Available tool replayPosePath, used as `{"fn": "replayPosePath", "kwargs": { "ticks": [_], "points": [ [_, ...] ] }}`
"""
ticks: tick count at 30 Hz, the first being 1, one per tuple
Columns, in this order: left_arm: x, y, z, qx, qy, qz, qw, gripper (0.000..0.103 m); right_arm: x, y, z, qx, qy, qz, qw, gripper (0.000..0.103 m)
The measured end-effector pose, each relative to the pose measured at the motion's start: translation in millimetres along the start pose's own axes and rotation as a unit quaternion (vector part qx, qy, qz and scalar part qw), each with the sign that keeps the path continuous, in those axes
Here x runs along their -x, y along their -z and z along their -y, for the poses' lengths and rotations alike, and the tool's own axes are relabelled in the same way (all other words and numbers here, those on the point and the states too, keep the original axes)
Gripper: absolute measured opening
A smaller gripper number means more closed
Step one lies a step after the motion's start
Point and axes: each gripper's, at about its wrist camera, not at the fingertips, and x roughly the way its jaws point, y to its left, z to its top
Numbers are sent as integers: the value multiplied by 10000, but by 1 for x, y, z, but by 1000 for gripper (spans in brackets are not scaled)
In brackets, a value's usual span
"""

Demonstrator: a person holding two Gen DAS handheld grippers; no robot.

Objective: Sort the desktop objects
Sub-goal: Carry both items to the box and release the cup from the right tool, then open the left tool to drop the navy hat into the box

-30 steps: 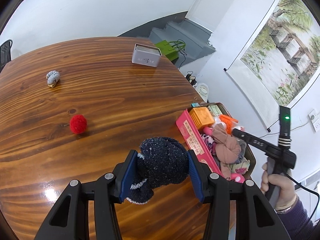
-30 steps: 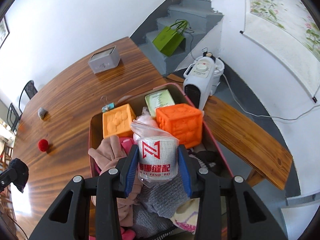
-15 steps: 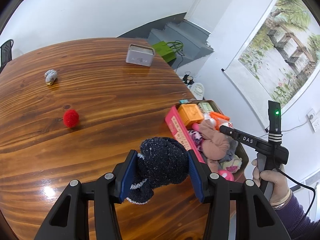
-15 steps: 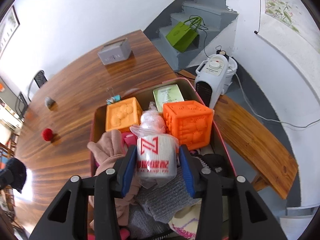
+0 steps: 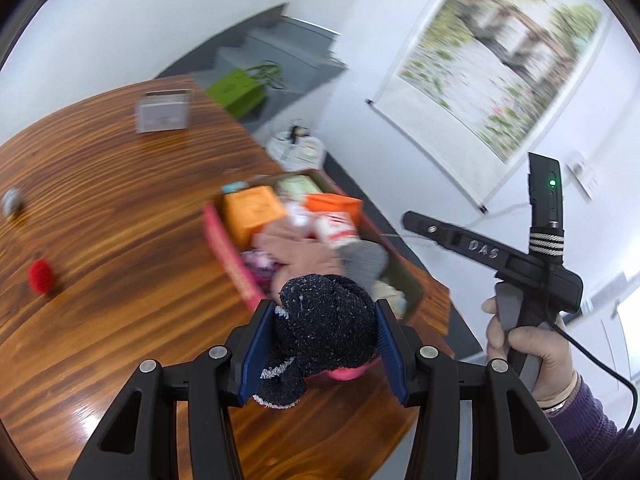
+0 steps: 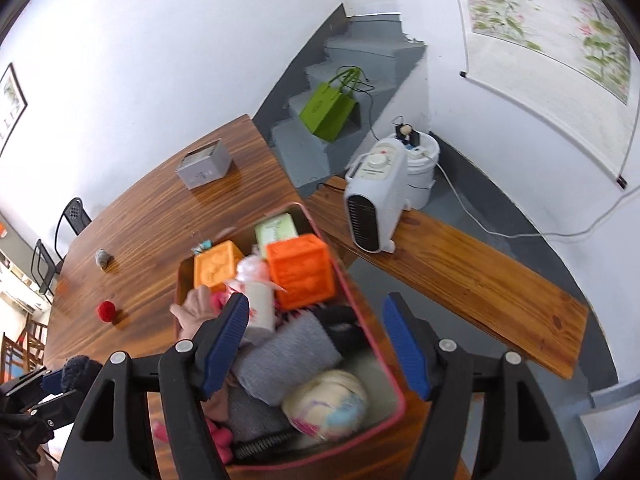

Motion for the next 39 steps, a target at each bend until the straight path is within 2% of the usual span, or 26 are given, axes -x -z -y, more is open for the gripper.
{"fn": "replayPosePath", "kwargs": {
  "ticks": [6,9,15,19,22,24,30,39],
  "points": [
    [-35,-8,31,-339,251,-210,9989,51,13,8,26,-241,122,24,9996,73],
    [-58,-10,41,-434,262,-394,9979,51,19,10,36,-341,181,60,9992,73],
    [-91,-9,48,-564,202,-566,9966,52,24,17,41,-332,262,45,9991,73],
    [-103,-8,40,-432,178,-674,9966,58,24,22,37,-232,296,-8,9993,73],
    [-96,-10,37,-346,174,-663,9970,59,24,24,35,-181,282,-24,9994,73],
    [-89,-12,33,-245,212,-626,9975,65,24,25,32,-155,247,-41,9996,73],
    [-68,-15,16,120,277,-462,9985,65,24,27,17,12,103,-98,9999,73],
    [-37,-12,-10,178,-123,-151,9997,65,11,48,-14,577,-78,-516,9970,73]
  ]
}}
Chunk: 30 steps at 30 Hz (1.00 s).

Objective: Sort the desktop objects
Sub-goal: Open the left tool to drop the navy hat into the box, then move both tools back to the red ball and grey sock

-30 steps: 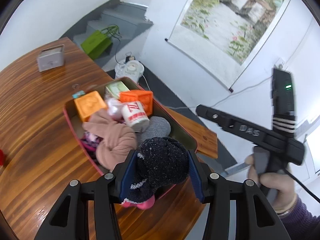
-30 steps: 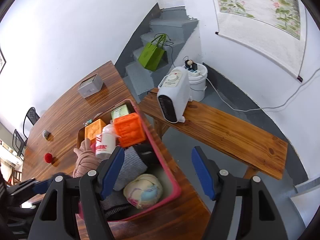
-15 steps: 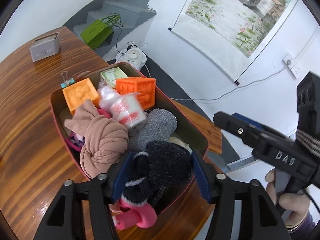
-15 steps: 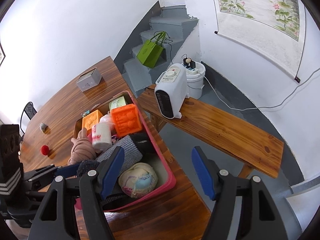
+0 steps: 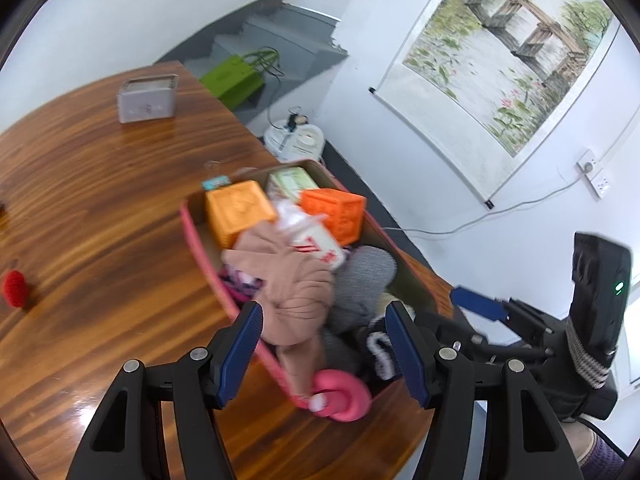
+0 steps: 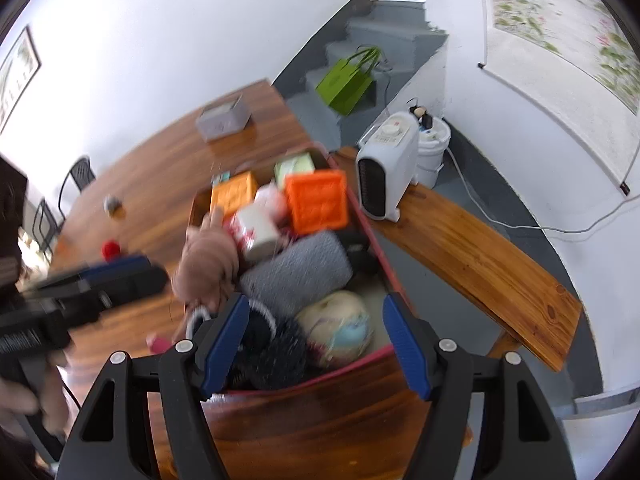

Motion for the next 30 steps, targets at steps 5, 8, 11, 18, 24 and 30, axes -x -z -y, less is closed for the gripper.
{"fn": "replayPosePath", "kwargs": {
  "ticks": [5,8,11,18,24,30],
  "points": [
    [11,3,-26,237,-174,62,9995,65,-24,13,-4,76,140,-337,9993,73],
    [16,5,-41,381,-271,85,9989,65,-31,14,-11,209,220,-403,9987,73],
    [25,9,-58,510,-382,139,9979,65,-36,14,-21,420,378,-451,9974,73],
    [48,21,-106,917,-647,245,9934,65,-19,3,-34,419,579,-268,9971,74],
    [75,31,-164,1421,-968,407,9843,65,1,-26,-79,405,146,278,9987,74],
    [109,42,-217,1845,-1300,602,9723,65,-29,-35,-168,854,-798,88,9931,73]
  ]
}}
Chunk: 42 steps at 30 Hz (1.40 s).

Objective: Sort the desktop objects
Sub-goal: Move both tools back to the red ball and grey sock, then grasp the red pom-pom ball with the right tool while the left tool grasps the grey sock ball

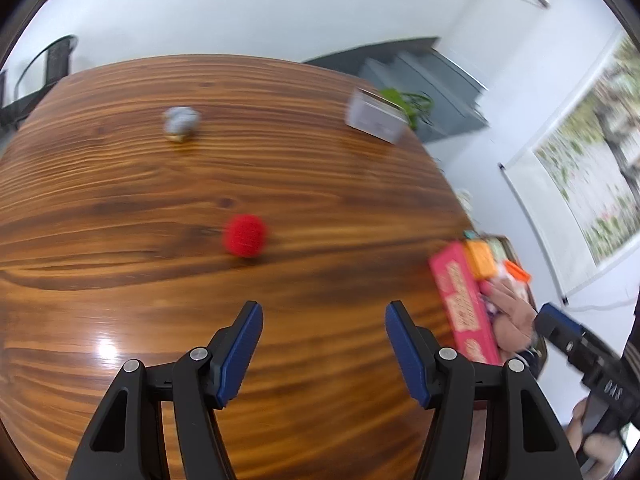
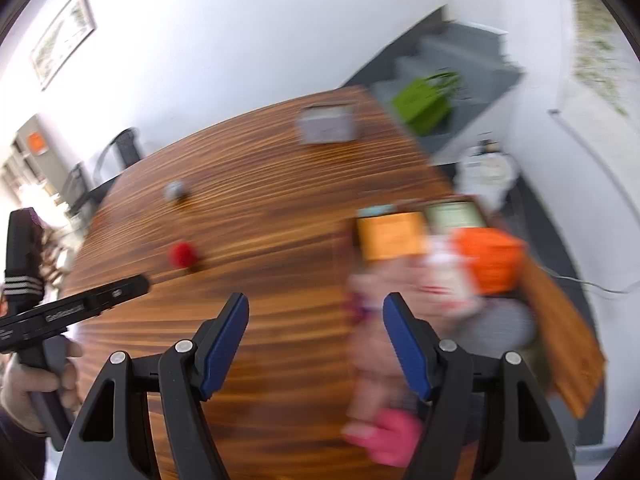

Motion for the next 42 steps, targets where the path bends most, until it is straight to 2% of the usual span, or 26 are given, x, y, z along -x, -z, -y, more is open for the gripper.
{"fn": "replayPosePath", "kwargs": {
  "ticks": [4,8,14,18,21,26,29,32,42],
  "points": [
    [11,-10,-42,242,-223,116,9994,65,-45,-4,-54,381,-381,-255,9982,73],
    [18,-20,-78,432,-405,182,9981,65,-84,-6,-90,565,-637,-522,9950,73],
    [17,-31,-121,588,-543,175,9966,65,-139,-20,-130,708,-668,-711,9927,73],
    [13,-40,-141,628,-527,129,9965,65,-170,-30,-149,725,-622,-850,9918,66],
    [8,-48,-154,645,-506,103,9966,65,-190,-36,-159,686,-589,-927,9916,65],
    [-4,-62,-168,631,-452,50,9970,65,-208,-41,-167,675,-534,-1015,9911,61],
    [-14,-72,-171,568,-401,13,9976,65,-220,-40,-170,676,-470,-1140,9901,53],
    [-24,-81,-172,495,-362,-20,9981,65,-231,-36,-172,702,-402,-1282,9884,40],
    [-75,-130,-161,257,-226,-3,9994,65,-200,-29,-156,494,-232,-967,9938,39]
  ]
}}
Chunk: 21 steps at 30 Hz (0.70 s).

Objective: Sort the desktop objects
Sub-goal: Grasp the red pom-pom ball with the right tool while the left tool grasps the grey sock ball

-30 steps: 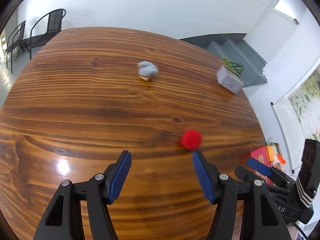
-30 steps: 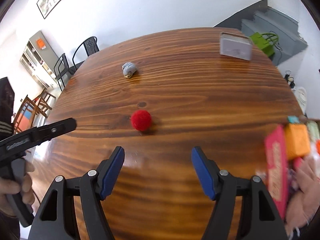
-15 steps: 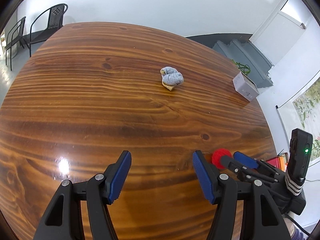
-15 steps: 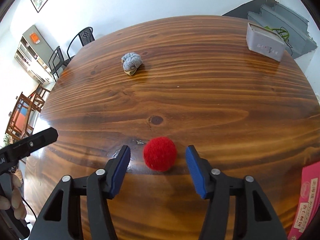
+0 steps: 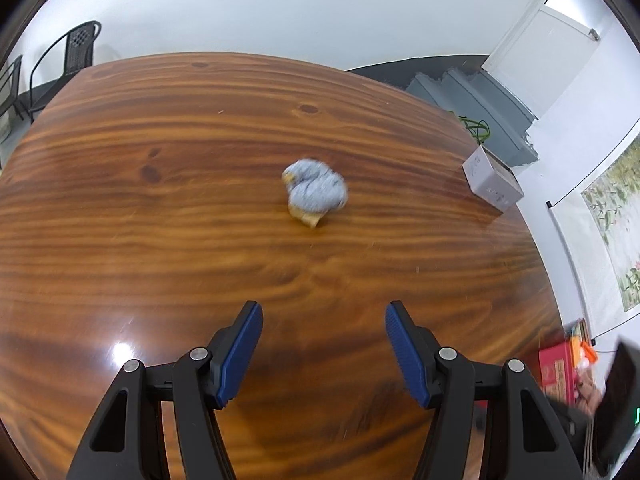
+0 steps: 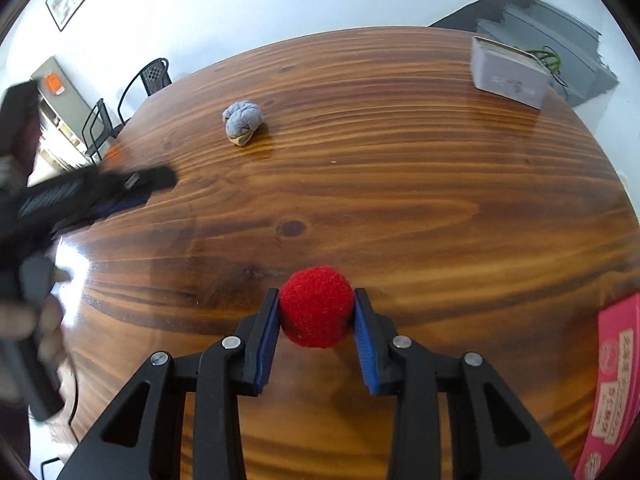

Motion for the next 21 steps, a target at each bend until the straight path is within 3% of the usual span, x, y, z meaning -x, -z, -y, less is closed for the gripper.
{"fn": "replayPosePath", "kwargs": {
  "ticks": [9,21],
  "points": [
    [-47,-55,11,-32,-182,172,9997,65,23,16,13,-217,42,93,9997,39],
    [-89,-81,9,-233,-422,66,9988,65,33,20,12,-363,-76,187,9991,39]
  ]
}}
